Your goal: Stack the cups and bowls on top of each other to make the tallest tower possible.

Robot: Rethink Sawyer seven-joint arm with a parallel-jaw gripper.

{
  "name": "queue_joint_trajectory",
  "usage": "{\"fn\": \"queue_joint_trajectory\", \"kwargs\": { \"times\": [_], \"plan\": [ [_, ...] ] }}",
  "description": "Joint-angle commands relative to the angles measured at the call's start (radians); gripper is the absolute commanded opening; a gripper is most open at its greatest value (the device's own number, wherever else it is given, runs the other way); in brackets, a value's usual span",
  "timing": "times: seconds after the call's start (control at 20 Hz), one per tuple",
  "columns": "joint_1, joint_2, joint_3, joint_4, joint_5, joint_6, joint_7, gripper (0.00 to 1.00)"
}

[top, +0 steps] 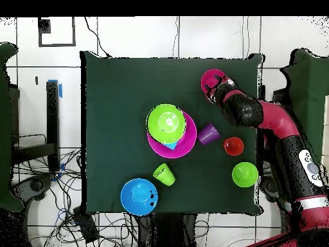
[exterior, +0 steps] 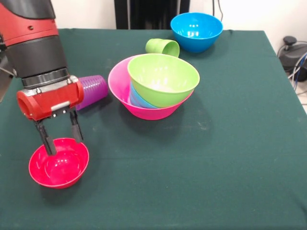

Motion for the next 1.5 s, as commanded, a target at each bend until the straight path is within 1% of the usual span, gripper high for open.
{"fn": "queue_joint_trajectory", "kwargs": {
  "times": [0.05,0.1,0.3,0.5,0.65,0.85,1.05,1.5],
  "plan": [
    [-0.012,0.111,-0.031,0.066,-0.084,-0.111,-0.024,1.0],
    [-0.013,0.112,-0.029,0.063,-0.08,-0.1,-0.041,1.0],
    [-0.008,0.106,-0.038,0.064,-0.069,-0.097,-0.045,1.0],
    [-0.005,0.093,-0.044,0.075,-0.066,-0.096,-0.028,1.0],
    [0.003,0.084,-0.051,0.074,-0.048,-0.064,-0.017,1.0],
    [0.036,0.017,-0.093,0.099,-0.025,-0.03,0.059,1.0],
    [0.054,-0.019,-0.119,0.13,-0.031,-0.07,0.113,1.0],
    [0.058,-0.003,-0.125,0.124,-0.03,-0.097,0.092,1.0]
  ]
}}
